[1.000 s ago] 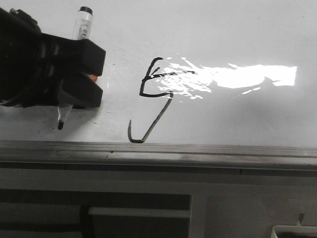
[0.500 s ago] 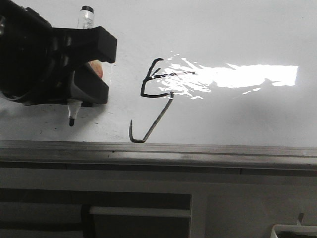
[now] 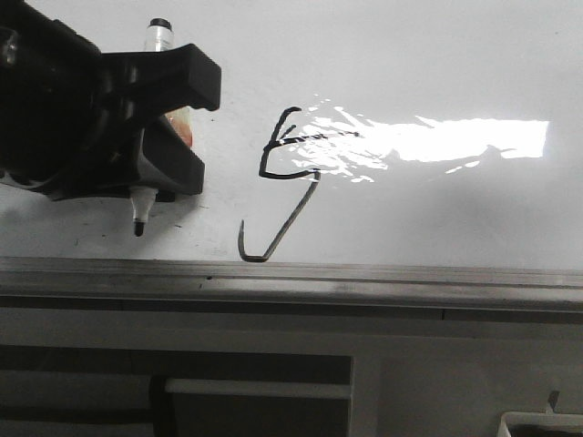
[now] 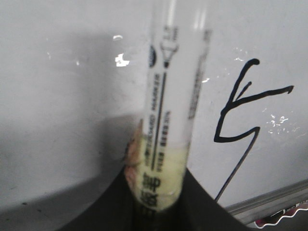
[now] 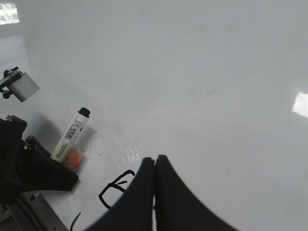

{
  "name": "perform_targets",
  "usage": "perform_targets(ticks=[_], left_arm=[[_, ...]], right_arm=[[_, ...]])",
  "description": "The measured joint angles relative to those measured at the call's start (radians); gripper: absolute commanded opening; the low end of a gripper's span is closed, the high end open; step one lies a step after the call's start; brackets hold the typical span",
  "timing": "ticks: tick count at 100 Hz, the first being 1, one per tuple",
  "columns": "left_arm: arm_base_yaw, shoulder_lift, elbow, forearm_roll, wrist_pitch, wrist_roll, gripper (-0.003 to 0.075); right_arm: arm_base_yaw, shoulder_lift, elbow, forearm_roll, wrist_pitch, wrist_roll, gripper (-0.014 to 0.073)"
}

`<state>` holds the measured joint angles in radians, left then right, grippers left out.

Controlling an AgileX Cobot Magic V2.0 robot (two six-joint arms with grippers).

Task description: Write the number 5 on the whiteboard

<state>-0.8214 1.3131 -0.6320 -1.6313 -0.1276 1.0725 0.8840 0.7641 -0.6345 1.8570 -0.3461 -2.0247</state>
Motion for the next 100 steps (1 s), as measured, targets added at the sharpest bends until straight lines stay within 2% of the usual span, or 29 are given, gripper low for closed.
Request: perform_targets(ticks=[15, 45, 67, 100], left_arm=[[0.000, 0.000, -0.002, -0.011, 0.000, 0.000, 0.0113], [0.000, 0.002, -0.002, -0.018, -0.002, 0.000, 0.0165], [0.000, 0.002, -0.004, -0.018, 0.005, 0.000, 0.0286], [-0.002, 0.002, -0.004, -0.037, 0.012, 0.000, 0.0307]], right_arm=[[0.000, 0.000, 0.000, 0.000, 0.000, 0.000, -0.0064], [0.000, 0.000, 0.000, 0.000, 0.000, 0.000, -0.0064], [0.000, 0.000, 0.000, 0.000, 0.004, -0.004, -0.0064], [0.000, 0.000, 0.000, 0.000, 0.011, -0.004, -0.0064]])
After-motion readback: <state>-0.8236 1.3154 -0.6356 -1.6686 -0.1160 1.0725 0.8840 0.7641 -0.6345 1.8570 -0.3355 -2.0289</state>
